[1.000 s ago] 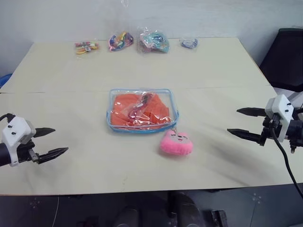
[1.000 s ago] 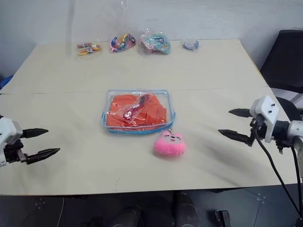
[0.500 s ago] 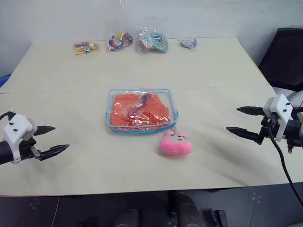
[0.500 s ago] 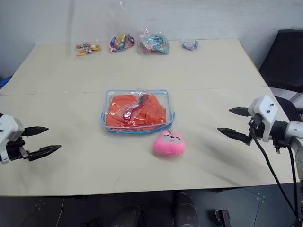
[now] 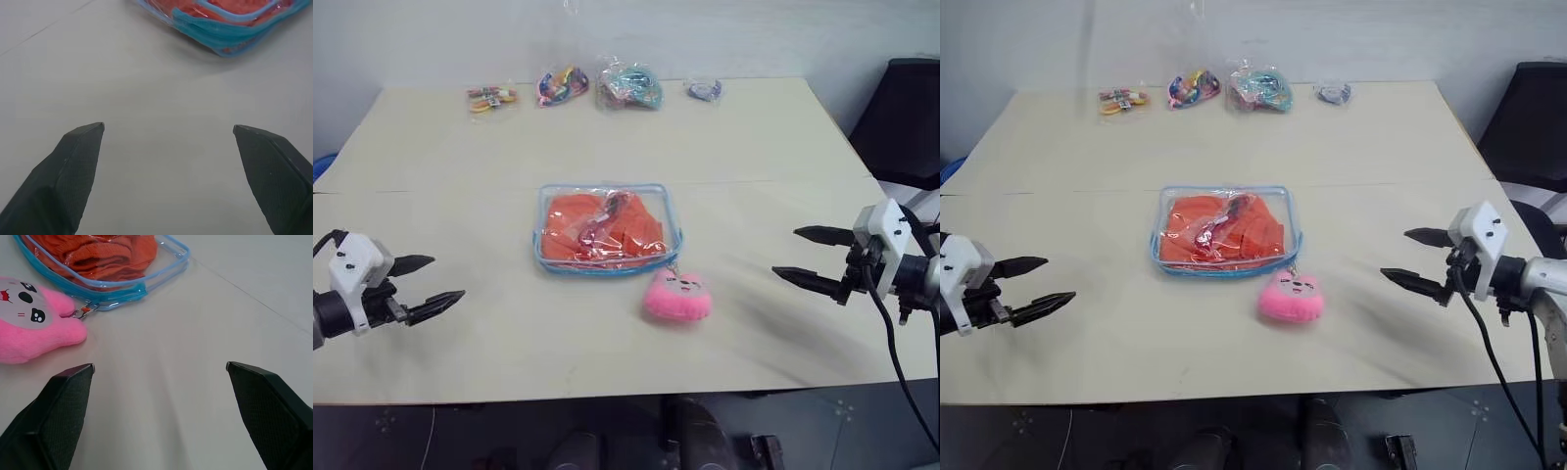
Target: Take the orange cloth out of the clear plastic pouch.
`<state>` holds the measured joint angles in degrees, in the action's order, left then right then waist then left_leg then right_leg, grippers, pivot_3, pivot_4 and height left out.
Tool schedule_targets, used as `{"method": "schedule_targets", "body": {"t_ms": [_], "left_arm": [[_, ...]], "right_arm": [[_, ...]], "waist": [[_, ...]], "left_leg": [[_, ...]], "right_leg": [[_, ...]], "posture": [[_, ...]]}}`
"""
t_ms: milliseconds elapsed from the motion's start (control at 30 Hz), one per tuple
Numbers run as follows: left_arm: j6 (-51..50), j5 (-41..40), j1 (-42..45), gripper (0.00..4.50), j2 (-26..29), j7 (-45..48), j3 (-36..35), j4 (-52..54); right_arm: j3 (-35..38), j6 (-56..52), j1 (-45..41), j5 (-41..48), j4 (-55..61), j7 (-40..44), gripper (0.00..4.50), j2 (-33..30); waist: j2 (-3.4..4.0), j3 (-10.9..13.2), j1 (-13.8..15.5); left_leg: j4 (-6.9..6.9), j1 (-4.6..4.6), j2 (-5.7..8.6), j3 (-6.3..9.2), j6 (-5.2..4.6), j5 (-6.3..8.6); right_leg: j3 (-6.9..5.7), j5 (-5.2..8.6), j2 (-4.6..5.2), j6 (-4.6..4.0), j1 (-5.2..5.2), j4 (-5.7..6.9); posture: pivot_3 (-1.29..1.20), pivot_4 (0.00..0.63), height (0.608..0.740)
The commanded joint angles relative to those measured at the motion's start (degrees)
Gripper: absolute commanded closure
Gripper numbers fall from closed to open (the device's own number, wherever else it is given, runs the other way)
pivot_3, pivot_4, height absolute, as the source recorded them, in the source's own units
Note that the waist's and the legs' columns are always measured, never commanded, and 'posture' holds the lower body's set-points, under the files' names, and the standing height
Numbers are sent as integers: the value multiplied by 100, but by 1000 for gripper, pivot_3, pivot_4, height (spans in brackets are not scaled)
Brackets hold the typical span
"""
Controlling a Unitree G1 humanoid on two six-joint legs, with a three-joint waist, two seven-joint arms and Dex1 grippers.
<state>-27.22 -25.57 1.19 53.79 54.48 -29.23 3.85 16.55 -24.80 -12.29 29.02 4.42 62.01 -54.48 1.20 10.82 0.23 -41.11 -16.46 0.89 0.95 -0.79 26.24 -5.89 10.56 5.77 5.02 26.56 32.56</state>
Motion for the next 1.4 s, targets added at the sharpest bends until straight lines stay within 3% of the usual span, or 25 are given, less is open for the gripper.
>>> {"method": "schedule_targets", "body": {"t_ms": [33, 200, 400, 833, 1267, 1300, 1400], "left_arm": [[-1104, -880, 758, 13, -127, -451, 295, 997], [-2399, -1286, 2277, 13, -821, -1624, 1176, 1443], [-3090, -475, 3948, 13, -1759, -2697, 2731, 853], [-2556, 930, 5086, 13, -2849, -2997, 4050, -1007], [-2560, 1131, 4904, 4270, -2932, -2751, 3887, -852], [-2616, 1128, 4887, 4452, -2940, -2809, 3814, -835], [-2702, 1094, 4909, 4452, -3001, -3198, 3259, -910]], "right_arm": [[178, -303, -19, 401, 915, -253, 0, 105], [33, -603, -149, 632, 1948, -977, 0, 508], [-221, -1125, -374, 1028, 2906, -1646, 0, 849], [-286, -1112, -261, 1106, 3296, -1976, 0, 928], [-342, -993, -161, 1033, 3369, -1938, 0, 886], [-356, -981, -167, 1022, 3355, -1929, 0, 889], [-429, -942, -228, 993, 3301, -1873, 0, 892]], "waist": [[-1, 0, 41], [-4, -3, 97], [-9, -5, 120], [-10, -5, 123], [-10, -5, 118], [-10, -5, 118], [-10, -5, 116]], "left_leg": [[-5, -2, 1, 3, 0, 0], [-6, 4, 18, 1, 2, -1], [-11, 5, 40, -1, 10, -5], [-16, -3, 39, -42, 18, -12], [-17, -4, 37, -41, 17, -13], [-17, -5, 37, -41, 17, -13], [-17, -4, 37, -41, 16, -13]], "right_leg": [[0, -1, 3, 1, 0, 3], [7, -4, 6, 5, -3, 8], [7, -5, -4, 5, -3, 11], [3, -8, -13, 0, -4, 9], [3, -9, -12, 1, -4, 7], [3, -9, -12, 1, -4, 7], [3, -10, -12, 1, -4, 7]], "posture": [[0, 150, 740], [0, 150, 740], [0, 150, 740], [0, 150, 740], [0, 150, 740], [0, 150, 740], [0, 150, 740]]}}
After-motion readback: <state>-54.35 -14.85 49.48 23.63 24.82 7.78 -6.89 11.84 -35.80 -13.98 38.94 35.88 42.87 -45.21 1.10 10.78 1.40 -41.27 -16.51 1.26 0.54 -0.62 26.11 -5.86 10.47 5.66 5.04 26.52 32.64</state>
